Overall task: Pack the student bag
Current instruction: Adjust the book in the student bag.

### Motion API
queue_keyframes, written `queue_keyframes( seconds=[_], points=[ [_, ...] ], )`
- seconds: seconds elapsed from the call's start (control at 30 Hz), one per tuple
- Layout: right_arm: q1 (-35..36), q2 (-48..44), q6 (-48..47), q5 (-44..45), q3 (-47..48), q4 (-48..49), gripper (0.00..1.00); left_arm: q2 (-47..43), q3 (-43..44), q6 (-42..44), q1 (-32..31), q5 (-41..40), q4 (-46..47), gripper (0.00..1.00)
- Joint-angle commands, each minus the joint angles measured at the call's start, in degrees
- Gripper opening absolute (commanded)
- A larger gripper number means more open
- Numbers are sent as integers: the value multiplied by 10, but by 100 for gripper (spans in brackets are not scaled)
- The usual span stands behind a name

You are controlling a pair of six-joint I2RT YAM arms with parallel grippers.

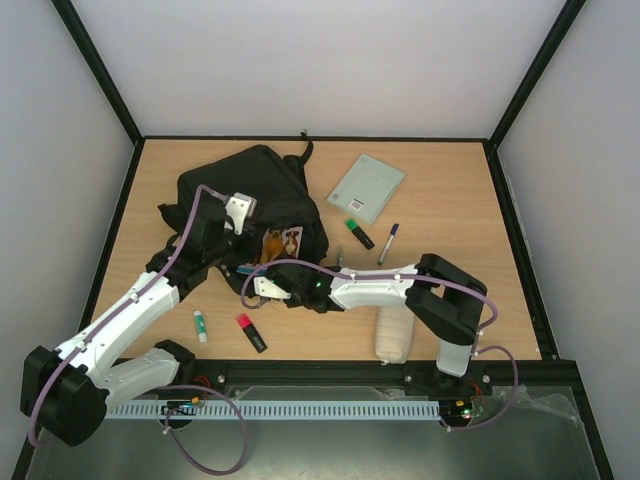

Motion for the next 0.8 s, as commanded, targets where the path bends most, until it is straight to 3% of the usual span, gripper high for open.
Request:
queue_keyframes(
  seconds=[0.0,0.1,0.23,0.4,0.77],
  points=[
    [4,21,-44,54,0,45,43,-16,0,-4,4,8,51,2],
    [4,22,-78,89,-19,89,35,-17,-1,-4,5,10,51,2],
    [4,5,-113,106,-47,121,14,-19,-2,-4,5,11,51,2],
    [4,-15,-153,101,-84,148,2,-20,-2,-4,5,13,50,2],
    [19,-93,-312,42,-203,294,1,-16,-3,-4,7,18,49,2]
  ],
)
